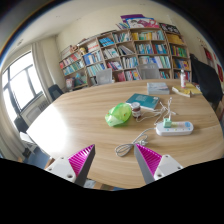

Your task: Unplug charger

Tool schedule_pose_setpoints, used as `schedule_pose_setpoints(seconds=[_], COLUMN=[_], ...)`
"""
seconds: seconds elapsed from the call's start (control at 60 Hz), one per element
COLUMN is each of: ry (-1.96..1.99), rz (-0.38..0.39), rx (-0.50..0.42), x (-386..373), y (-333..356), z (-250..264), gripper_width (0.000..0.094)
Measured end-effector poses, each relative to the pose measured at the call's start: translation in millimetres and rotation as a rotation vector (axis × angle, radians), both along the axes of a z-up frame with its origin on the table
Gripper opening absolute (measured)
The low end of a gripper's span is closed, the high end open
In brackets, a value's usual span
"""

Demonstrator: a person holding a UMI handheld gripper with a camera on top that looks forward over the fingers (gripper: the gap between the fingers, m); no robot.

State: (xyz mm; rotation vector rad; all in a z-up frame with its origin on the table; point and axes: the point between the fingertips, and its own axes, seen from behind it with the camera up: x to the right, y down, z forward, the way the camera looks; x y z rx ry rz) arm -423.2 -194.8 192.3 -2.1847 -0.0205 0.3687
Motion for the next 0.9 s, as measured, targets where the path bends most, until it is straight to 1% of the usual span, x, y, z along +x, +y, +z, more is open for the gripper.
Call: schedule_pose_setpoints(seconds=[0.083,0.1,0.117,0.133,0.233,0.25,0.317,0.333,0.4,0.533,0.633,0.683,0.767,0.9], ry=[-0.015,-0.011,-0.007,-0.003,-0.04,-0.053,-0.073,-0.073,-0.073,-0.118,-0.183,-0.219,-0.253,-0.268], rz=[-0.044,-0.06,-0.067,-0.065,-0.105,-0.121,-0.153,-0.152,-0.179,-0.248,-0.292,-0.29,-0.265,-0.215], rx=[-0.008,-0.003,-0.001,-0.001,0.005,0.005,0.0,-0.001,-0.005,-0.03,-0.029,-0.011,-0.015,0.01], x=[15,-12,-13,6,17,4,13,34,48,111,161,181,202,213], y=[2,6,8,10,17,13,17,26,29,59,90,114,144,191], z=[3,-5,-4,1,-5,-7,-13,-16,-23,-53,-81,-97,-121,-154], gripper_width=[0.0825,0.0828,0.0828,0.0828,0.0827,0.0827,0.0826,0.0828,0.0825,0.0825,0.0826,0.0825,0.0819,0.0813])
